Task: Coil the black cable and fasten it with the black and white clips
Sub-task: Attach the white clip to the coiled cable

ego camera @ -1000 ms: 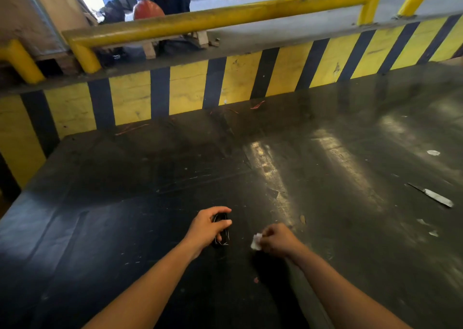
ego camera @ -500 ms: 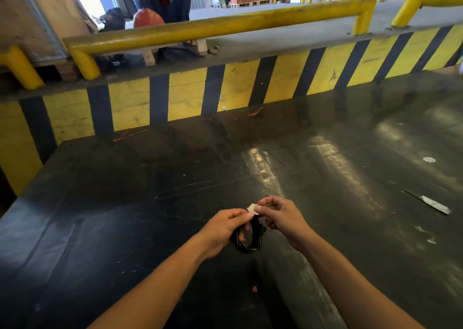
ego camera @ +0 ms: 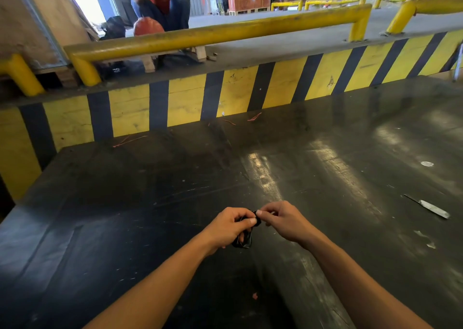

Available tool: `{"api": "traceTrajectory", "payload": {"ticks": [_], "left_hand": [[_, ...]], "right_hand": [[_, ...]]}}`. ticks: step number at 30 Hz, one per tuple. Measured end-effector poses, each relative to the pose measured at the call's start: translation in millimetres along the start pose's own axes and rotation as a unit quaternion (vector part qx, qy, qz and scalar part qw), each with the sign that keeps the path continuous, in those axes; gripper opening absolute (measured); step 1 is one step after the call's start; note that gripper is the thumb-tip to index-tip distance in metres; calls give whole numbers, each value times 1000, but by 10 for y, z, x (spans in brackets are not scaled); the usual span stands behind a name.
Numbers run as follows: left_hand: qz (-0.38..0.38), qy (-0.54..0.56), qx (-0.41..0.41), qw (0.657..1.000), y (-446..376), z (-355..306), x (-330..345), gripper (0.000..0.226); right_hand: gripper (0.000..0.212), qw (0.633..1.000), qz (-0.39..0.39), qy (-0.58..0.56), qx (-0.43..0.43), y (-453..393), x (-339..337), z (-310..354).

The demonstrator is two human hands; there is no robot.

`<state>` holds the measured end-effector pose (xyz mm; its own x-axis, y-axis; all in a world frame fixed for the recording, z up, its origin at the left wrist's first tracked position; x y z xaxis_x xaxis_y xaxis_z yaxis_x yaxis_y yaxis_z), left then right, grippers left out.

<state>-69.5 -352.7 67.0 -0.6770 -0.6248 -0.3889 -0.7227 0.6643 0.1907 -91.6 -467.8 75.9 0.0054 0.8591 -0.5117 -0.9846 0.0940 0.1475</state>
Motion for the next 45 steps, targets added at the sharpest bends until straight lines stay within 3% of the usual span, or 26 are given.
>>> {"api": "traceTrajectory", "payload": {"ticks": [5, 8, 15, 18, 23, 31, 34, 38, 42, 45], "left_hand": [[-8, 7, -13, 1000, -3, 10, -32, 19], [-20, 16, -20, 999, 3, 50, -139, 16], [-9, 63, -38, 997, -20, 63, -168, 15], [2, 74, -52, 996, -17, 72, -176, 15], [-19, 64, -43, 997, -36, -7, -251, 18], [-35, 42, -24, 998, -82, -151, -302, 23], [-32, 62, -29, 997, -83, -175, -329, 21], [-42, 126, -48, 990, -84, -140, -372, 15], [-69, 224, -74, 969, -101, -103, -364, 15], [-82, 295, -77, 949, -97, -152, -347, 14]], "right_hand": [[27, 994, -89, 30, 50, -71, -126, -144], [25, 987, -109, -75, 88, -86, -234, -276], [14, 955, -80, -277, 65, -93, -190, -181], [22, 962, -36, -262, 70, -71, -171, -159], [14, 975, 74, -199, 71, -20, -14, -121], [13, 981, 132, -139, 35, 10, 99, 40], [21, 984, 102, -143, -3, -12, -4, 104], [12, 978, -23, -205, -35, -96, -262, 109], [14, 971, 4, -237, -34, -135, -85, 141], [15, 983, -8, -177, -40, -141, 23, 184]]}}
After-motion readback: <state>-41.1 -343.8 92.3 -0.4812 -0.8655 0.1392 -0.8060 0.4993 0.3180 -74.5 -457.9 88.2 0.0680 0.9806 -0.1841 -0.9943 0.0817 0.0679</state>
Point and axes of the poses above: each hand's wrist, its own y-axis away from the middle knuckle, its own x-axis out of the palm, z = x × y, the point moved 10 cm from there along -y, towards the middle knuckle, and after that the axes turned 3 degrees about x, right-handed, at the moved point
